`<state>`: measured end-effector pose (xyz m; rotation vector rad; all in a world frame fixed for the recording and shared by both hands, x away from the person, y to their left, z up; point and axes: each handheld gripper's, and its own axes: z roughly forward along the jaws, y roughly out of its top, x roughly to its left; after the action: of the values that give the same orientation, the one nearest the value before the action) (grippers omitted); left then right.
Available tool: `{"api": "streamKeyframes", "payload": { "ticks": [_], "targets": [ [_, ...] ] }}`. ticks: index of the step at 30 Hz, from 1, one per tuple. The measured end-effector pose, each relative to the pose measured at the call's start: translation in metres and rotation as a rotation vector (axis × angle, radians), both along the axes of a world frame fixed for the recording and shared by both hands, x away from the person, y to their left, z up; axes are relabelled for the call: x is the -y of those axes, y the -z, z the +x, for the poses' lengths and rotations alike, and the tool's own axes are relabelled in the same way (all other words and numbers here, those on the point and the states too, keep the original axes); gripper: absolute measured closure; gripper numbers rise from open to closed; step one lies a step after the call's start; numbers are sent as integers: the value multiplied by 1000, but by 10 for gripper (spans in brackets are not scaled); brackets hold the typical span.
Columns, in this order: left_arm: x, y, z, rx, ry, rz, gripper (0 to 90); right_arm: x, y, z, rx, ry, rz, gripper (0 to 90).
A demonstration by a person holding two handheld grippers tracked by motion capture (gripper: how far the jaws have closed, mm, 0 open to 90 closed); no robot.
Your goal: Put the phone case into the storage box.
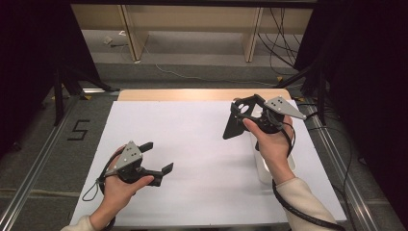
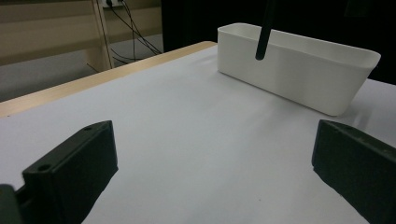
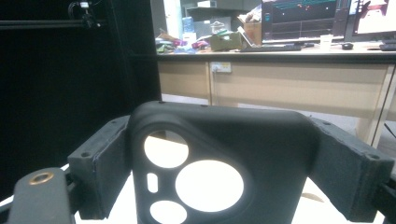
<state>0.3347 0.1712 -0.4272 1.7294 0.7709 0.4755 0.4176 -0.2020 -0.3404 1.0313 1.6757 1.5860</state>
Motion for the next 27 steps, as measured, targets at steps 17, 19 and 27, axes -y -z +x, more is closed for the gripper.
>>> {"api": "streamKeyframes", "payload": {
  "ticks": [17, 19, 27],
  "targets": [
    [0, 0, 0, 0, -1, -1, 0, 12, -4, 2, 6, 38, 6, 145],
    [0, 0, 0, -1, 0, -2, 0, 14, -4, 2, 10, 41, 11, 146],
    [0, 1, 0, -4, 1, 0, 0, 19, -6, 3, 9, 55, 15, 146]
  ]
}}
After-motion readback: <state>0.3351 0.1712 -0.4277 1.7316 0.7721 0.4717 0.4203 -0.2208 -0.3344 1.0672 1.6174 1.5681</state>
